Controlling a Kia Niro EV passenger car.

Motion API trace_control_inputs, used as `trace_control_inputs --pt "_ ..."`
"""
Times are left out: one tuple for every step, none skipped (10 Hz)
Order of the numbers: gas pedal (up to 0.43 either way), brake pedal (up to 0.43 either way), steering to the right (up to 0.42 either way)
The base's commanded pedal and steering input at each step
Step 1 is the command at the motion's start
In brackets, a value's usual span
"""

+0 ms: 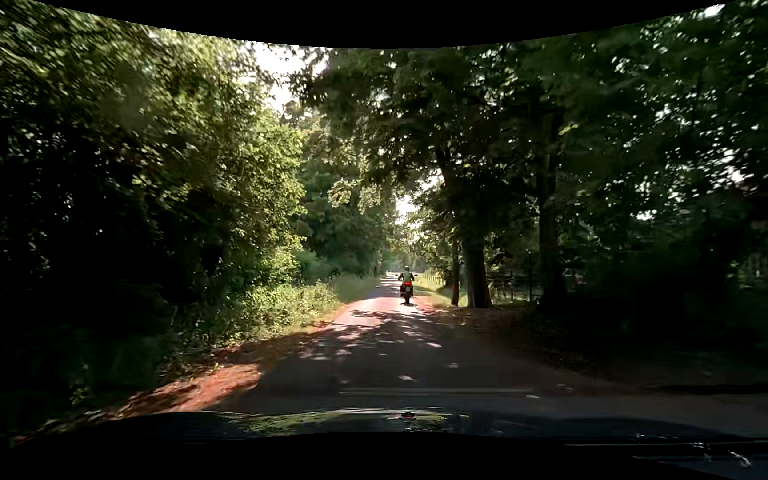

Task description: Follow the waypoints while adhering to traffic rules and regulations

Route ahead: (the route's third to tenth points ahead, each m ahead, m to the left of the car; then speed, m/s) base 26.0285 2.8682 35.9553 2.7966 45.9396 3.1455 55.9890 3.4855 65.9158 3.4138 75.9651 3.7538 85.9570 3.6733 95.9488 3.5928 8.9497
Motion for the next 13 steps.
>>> trace_control_inputs --pt "0.157 0.000 0.000" --pt "0.157 0.000 0.000" --pt "0.169 0.000 0.000" --pt "0.177 0.000 0.000" --pt "0.189 0.000 0.000" --pt "0.189 0.000 -0.001" --pt "0.189 0.000 -0.002" --pt "0.189 0.000 -0.003" --pt "0.189 0.000 -0.003" --pt "0.189 0.000 -0.003" --pt "0.189 0.000 -0.003" --pt "0.189 0.000 -0.002" --pt "0.177 0.000 0.000"
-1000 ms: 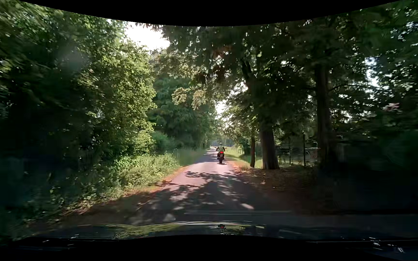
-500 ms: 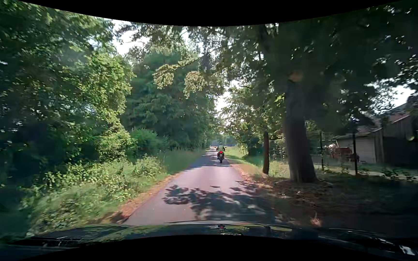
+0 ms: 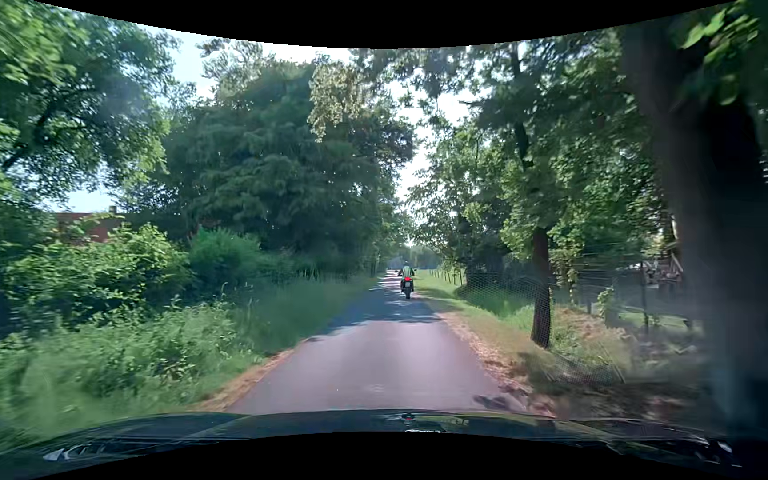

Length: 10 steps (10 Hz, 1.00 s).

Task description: Follow the waypoints while adhering to traffic rules and regulations

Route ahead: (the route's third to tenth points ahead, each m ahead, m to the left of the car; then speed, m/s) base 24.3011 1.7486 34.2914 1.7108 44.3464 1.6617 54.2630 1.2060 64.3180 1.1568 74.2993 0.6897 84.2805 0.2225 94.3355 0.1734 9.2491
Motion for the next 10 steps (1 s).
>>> trace_control_inputs --pt "0.177 0.000 0.000" --pt "0.177 0.000 -0.004" --pt "0.177 0.000 -0.003" --pt "0.177 0.000 -0.002" --pt "0.177 0.000 -0.002" --pt "0.177 0.000 0.001" --pt "0.177 0.000 0.003" --pt "0.177 0.000 0.004" --pt "0.177 0.000 0.003" --pt "0.189 0.000 0.004"
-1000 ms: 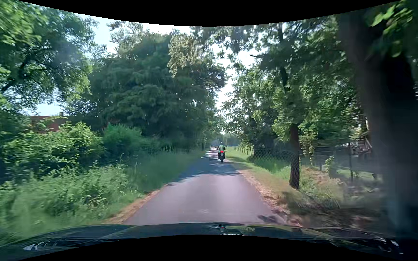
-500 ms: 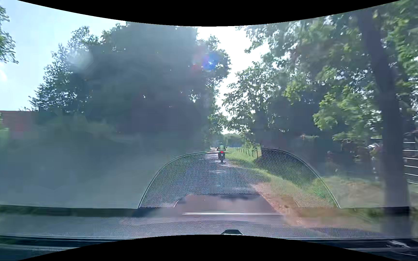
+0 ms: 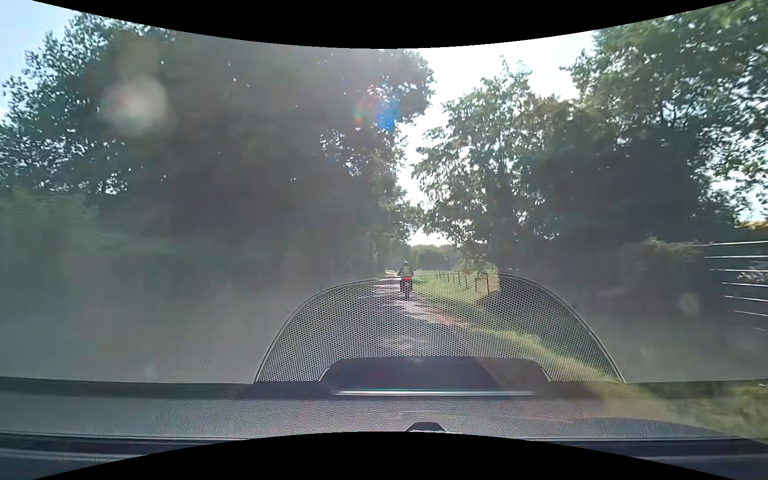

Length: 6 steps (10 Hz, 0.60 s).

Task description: Follow the waypoints while adhering to traffic rules and regulations

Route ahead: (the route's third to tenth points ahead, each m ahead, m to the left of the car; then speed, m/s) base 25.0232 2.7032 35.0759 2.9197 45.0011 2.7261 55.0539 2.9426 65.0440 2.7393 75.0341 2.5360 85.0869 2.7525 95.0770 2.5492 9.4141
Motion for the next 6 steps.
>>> trace_control_inputs --pt "0.197 0.000 0.003" --pt "0.197 0.000 0.003" --pt "0.209 0.000 0.003" --pt "0.209 0.000 0.003" --pt "0.209 0.000 0.003" --pt "0.209 0.000 0.003"
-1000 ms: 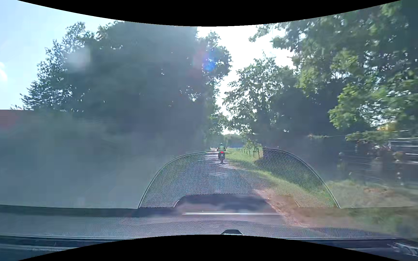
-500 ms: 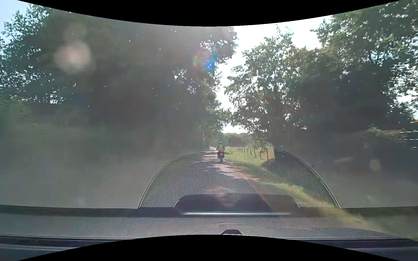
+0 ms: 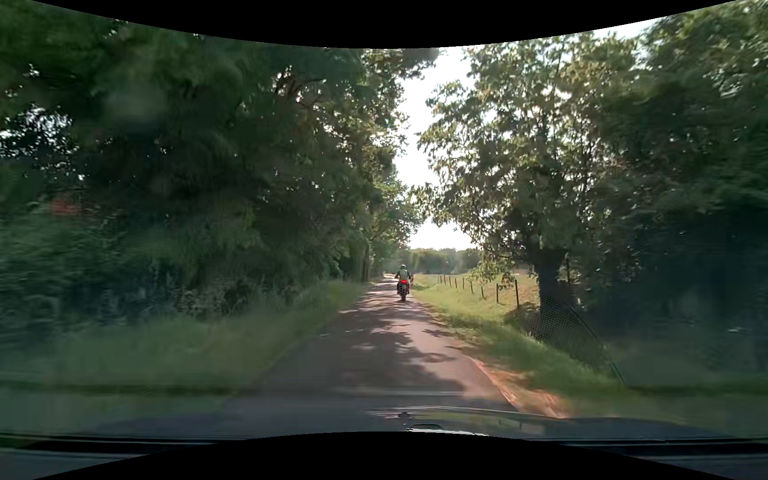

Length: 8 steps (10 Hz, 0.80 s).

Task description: Follow the waypoints while adhering to traffic rules and regulations

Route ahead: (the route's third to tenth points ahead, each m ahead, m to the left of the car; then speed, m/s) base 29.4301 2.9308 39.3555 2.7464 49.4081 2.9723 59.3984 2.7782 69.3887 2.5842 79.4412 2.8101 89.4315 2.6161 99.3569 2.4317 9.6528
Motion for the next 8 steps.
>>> trace_control_inputs --pt "0.209 0.000 0.003" --pt "0.209 0.000 0.003" --pt "0.209 0.000 0.003" --pt "0.209 0.000 0.003" --pt "0.209 0.000 0.003" --pt "0.209 0.000 0.003" --pt "0.209 0.000 0.003" --pt "0.209 0.000 0.003"
